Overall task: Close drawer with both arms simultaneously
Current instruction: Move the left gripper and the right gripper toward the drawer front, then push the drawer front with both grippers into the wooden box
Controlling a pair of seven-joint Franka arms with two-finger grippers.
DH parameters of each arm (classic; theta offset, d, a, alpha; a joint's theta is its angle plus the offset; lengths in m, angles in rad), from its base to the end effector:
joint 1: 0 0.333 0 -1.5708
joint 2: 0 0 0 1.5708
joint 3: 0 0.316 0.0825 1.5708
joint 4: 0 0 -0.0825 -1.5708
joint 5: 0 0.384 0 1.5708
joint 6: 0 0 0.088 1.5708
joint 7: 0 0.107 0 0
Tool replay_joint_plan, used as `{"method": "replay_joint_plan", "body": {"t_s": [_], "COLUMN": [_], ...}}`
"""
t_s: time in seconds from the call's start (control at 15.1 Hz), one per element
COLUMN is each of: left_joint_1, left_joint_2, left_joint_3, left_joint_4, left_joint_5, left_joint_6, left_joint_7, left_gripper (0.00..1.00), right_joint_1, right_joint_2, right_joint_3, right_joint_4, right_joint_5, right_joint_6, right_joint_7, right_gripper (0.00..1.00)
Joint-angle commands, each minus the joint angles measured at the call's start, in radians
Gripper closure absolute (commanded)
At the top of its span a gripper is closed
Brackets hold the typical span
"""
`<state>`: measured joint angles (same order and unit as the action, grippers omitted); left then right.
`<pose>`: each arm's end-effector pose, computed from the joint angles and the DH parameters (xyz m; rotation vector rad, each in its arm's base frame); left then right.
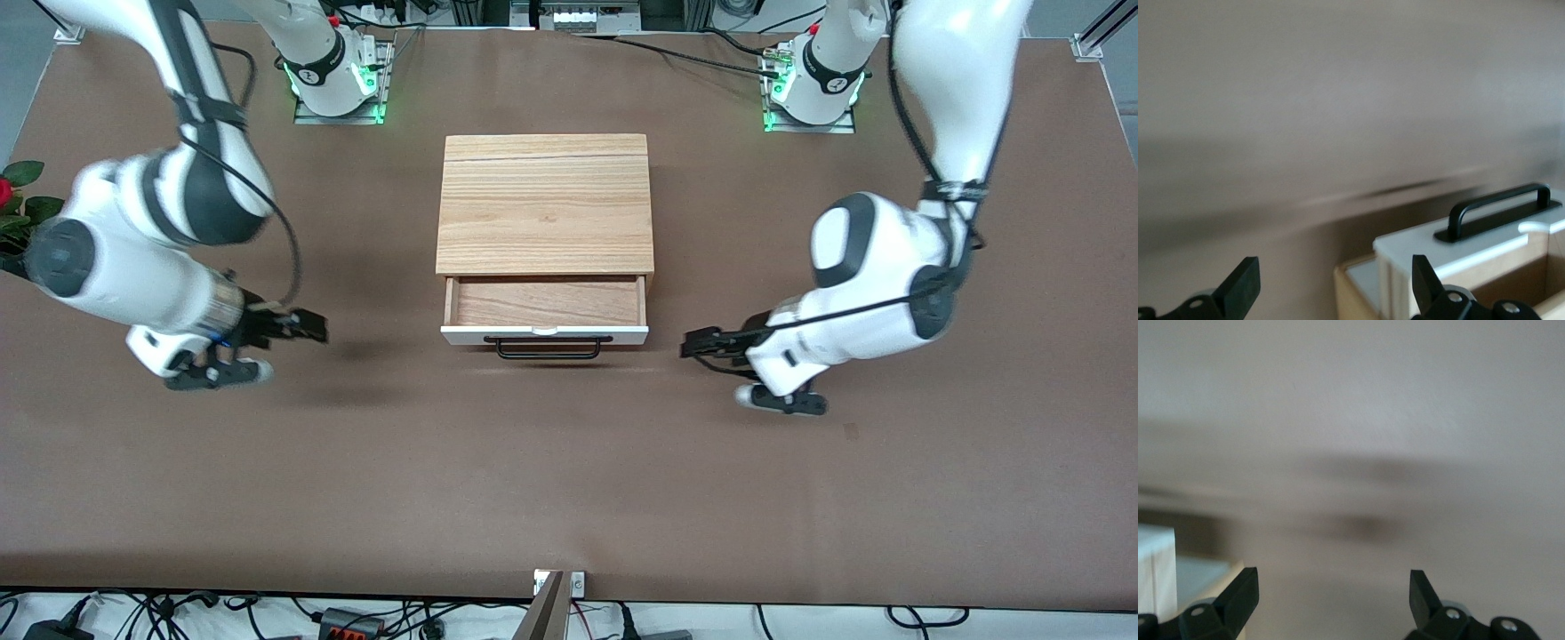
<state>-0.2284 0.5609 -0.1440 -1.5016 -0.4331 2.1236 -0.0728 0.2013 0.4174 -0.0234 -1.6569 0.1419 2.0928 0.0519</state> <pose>0.6625 -0.2606 0.3551 2.6871 -0.0750 -0.0541 0.6578 0.1270 0.3705 -3.0247 -0.0884 -0.0084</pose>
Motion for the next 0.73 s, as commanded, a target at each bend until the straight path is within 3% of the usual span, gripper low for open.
{"method": "replay_joint_plan", "body": {"t_s": [0.0, 0.33, 0.46, 0.66], "left_joint_1": [-0.081, -0.131, -0.124, -0.134], "left_joint_2": [0.054, 0.099, 0.096, 0.099], "left_joint_3": [0.017, 0.032, 0.031, 0.034], "left_joint_4": [0.053, 0.101, 0.103, 0.101], "left_joint_5": [-0.012, 0.035, 0.123, 0.134], "left_joint_6": [0.036, 0.036, 0.036, 0.036], "left_joint_7": [-0.039, -0.061, -0.061, -0.059], "left_gripper": [0.0, 0.0, 0.0, 0.0], "right_joint_1": [0.078, 0.199, 0.237, 0.26], "right_joint_2": [0.09, 0.185, 0.208, 0.21], "right_joint_3": [-0.001, 0.0, 0.0, 0.002], "right_joint_4": [0.026, 0.045, 0.046, 0.045], "right_joint_5": [0.007, 0.007, 0.005, 0.007], "right_joint_6": [0.174, 0.429, 0.464, 0.457], "right_joint_7": [0.159, 0.362, 0.385, 0.375], "right_gripper": [0.0, 0.0, 0.0, 0.0]}}
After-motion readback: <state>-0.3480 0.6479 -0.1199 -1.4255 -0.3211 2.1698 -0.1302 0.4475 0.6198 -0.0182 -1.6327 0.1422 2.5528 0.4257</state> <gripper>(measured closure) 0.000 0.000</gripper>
